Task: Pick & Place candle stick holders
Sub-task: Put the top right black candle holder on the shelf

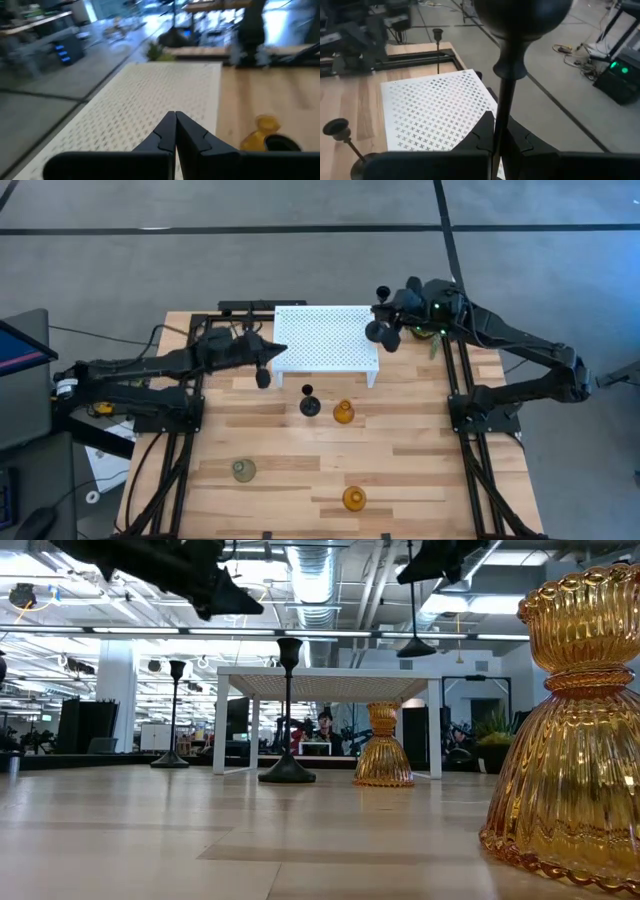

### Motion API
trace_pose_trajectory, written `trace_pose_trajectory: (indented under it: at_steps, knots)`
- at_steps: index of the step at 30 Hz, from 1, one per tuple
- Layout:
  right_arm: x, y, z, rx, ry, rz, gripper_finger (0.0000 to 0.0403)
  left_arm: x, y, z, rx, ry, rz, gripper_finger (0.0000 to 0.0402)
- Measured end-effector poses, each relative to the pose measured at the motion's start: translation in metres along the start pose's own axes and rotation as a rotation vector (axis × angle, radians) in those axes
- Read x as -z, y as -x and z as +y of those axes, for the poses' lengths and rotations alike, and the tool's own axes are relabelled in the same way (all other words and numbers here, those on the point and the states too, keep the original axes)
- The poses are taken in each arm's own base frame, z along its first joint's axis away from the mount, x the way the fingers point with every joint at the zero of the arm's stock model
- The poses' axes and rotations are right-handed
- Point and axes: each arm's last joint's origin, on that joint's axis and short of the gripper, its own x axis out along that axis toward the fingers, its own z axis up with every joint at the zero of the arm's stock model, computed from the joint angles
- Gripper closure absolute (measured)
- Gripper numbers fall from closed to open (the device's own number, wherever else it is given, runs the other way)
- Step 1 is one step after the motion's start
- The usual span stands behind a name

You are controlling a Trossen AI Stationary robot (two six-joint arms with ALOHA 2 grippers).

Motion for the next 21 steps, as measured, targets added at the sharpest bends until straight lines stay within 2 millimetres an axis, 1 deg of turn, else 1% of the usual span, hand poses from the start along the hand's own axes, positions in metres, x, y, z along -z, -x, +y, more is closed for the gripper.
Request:
trace_pose_trajectory:
  at_steps: [3, 6, 10, 13, 16, 21]
  knots:
    - [-0.001, -0.003, 0.002, -0.039, 0.006, -0.001, 0.0403, 0.002, 0.001, 0.02, 0.058, 0.011, -0.032, 0.0398]
    - [-0.002, -0.003, 0.003, -0.077, 0.006, -0.011, 0.0403, 0.006, 0.005, 0.041, 0.084, 0.037, -0.039, 0.0398]
    - [-0.002, -0.002, 0.003, -0.09, 0.007, -0.013, 0.0403, 0.01, 0.011, 0.06, 0.136, 0.094, -0.05, 0.0398]
    - [-0.003, -0.002, 0.003, -0.114, 0.005, -0.034, 0.0403, 0.01, 0.011, 0.067, 0.207, 0.117, -0.073, 0.0398]
    - [-0.007, -0.003, -0.001, -0.102, -0.001, -0.078, 0.0403, 0.011, 0.01, 0.071, 0.212, 0.112, -0.082, 0.0398]
    - [-0.006, -0.015, -0.015, -0.116, -0.036, -0.102, 0.0403, 0.011, 0.009, 0.071, 0.216, 0.11, -0.087, 0.0398]
